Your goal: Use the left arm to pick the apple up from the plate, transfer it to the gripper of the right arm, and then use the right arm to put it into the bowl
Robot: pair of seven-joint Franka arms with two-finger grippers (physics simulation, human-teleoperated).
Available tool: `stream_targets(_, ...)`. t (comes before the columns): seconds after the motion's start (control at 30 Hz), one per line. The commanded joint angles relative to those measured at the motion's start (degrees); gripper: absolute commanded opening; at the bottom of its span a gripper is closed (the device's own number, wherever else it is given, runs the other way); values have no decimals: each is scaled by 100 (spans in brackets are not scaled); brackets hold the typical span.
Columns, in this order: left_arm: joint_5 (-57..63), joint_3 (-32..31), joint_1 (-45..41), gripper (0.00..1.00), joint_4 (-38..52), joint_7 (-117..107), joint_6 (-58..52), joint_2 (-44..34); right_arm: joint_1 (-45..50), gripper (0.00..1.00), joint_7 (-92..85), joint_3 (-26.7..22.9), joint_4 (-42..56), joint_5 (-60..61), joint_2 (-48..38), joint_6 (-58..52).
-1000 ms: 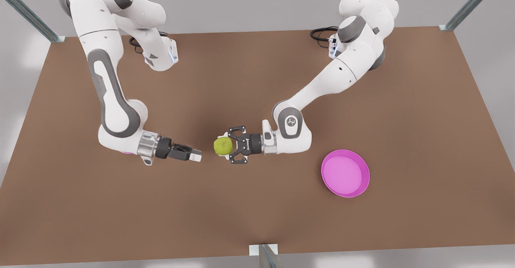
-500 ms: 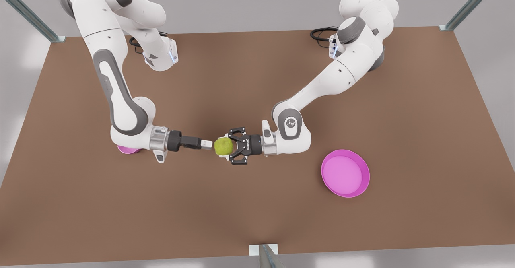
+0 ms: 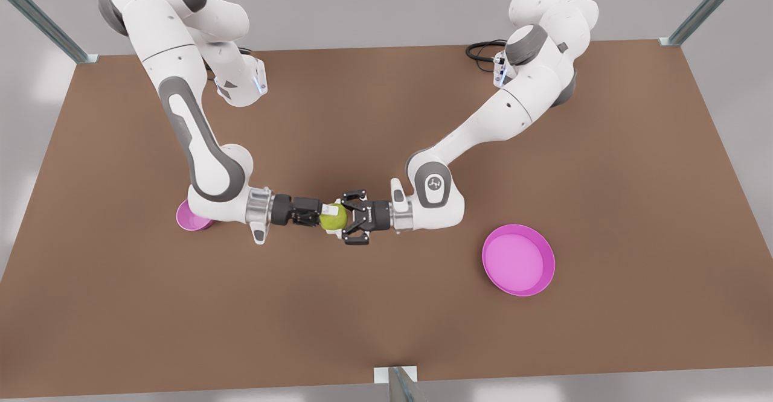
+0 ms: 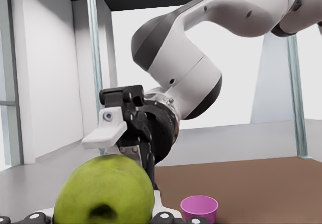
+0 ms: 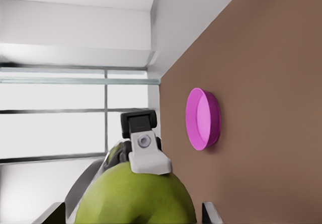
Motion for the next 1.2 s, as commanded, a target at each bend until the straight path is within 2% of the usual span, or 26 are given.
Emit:
stream_targets(0.0, 112, -2, -2, 44, 2, 21, -92, -10, 10, 100, -902, 2, 10, 78, -5, 139)
stream_targets(0.17, 112, -2, -2, 43, -7, 21, -92, -10, 1, 100, -1192, -7, 62, 78, 100, 210)
stream_targets(0.2, 112, 6, -2, 44, 2, 21, -92, -10, 1, 95, -1271, 2, 62, 78, 118, 210)
stream_targets(0.23, 112, -2, -2, 44, 2, 21, -92, -10, 10, 80, -1263, 2, 62, 78, 118, 210)
stream_targets(0.27, 112, 6, -2, 43, 2, 21, -92, -10, 10, 72, -1263, 2, 62, 78, 118, 210)
stream_targets(0.3, 112, 6, -2, 44, 2, 21, -92, -10, 10, 71, -1254, 2, 62, 78, 118, 210)
stream_targets(0.37, 112, 6, -2, 44, 2, 21, -92, -10, 10, 64, -1219, 2, 62, 78, 118, 210)
stream_targets(0.5, 112, -2, -2, 44, -7, 21, -92, -10, 1, 57, -1210, 2, 62, 78, 109, 201)
stream_targets(0.73, 112, 6, -2, 46, 2, 21, -92, -10, -7, 57, -1192, 2, 71, 78, 101, 192)
stream_targets(0.77, 112, 6, -2, 48, -7, 21, -100, -10, -16, 57, -1201, 2, 71, 78, 100, 183)
stream_targets(0.8, 112, 6, -2, 56, 2, 13, -100, -10, -16, 57, -1192, 2, 71, 78, 100, 183)
stream_targets(0.83, 112, 6, -2, 70, -7, 12, -100, -10, -16, 57, -1201, 2, 71, 78, 100, 183)
stream_targets(0.87, 112, 6, -2, 88, -7, 4, -92, -10, -16, 57, -1201, 2, 71, 78, 100, 175)
stream_targets(1.1, 103, -2, -2, 99, -7, -14, -92, -10, -25, 57, -1210, -7, 71, 78, 100, 148)
stream_targets(1.17, 103, 6, -2, 100, -15, -23, -13, -10, -25, 57, -1210, -7, 71, 78, 100, 148)
